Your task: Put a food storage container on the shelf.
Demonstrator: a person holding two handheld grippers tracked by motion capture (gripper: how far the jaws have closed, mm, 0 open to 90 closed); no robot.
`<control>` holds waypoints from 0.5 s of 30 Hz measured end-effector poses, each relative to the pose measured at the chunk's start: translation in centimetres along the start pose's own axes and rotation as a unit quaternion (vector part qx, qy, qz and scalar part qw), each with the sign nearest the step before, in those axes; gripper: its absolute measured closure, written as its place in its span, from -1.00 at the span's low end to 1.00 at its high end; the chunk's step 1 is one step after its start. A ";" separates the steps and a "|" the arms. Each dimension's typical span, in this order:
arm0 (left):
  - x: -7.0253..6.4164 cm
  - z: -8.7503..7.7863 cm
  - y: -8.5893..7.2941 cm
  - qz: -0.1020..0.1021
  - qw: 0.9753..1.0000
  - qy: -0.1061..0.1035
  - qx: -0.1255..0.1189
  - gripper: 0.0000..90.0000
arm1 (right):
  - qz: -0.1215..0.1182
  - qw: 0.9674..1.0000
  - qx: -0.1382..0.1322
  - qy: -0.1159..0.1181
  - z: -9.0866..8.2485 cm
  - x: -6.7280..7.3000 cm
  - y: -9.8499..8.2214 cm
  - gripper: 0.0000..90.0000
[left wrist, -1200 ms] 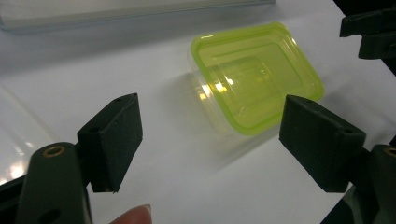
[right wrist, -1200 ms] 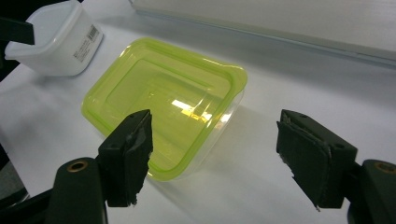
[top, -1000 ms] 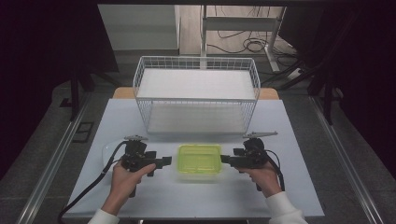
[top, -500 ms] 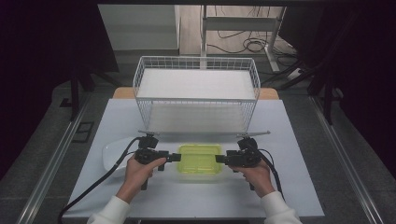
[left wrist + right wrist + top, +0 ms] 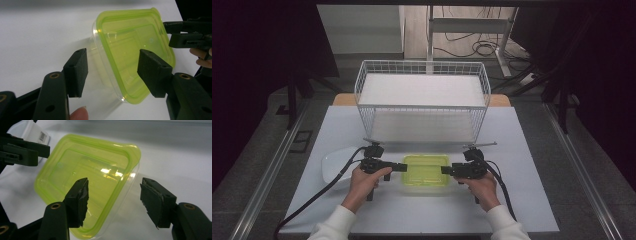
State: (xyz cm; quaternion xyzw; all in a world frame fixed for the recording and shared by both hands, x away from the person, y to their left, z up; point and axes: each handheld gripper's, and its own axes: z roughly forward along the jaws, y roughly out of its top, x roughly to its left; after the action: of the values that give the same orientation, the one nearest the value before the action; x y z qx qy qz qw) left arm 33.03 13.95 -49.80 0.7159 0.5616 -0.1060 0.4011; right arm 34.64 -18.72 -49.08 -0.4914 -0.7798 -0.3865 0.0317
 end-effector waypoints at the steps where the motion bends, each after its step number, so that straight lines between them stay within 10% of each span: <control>1: 0.1 0.1 0.0 -0.001 1.000 0.000 0.001 -0.07 | 0.000 1.000 0.000 0.000 0.0 0.0 0.0 -0.09; 15: 0.5 1.5 -0.3 -0.029 0.999 -0.033 0.022 0.37 | 0.046 0.998 0.005 0.046 0.8 -0.8 -0.5 0.27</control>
State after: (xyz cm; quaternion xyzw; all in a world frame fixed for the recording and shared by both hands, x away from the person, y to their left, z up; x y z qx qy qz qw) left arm 33.39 13.29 -51.15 0.7045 0.5659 -0.1531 0.4001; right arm 34.93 -18.92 -50.20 -0.5080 -0.7564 -0.4026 0.0880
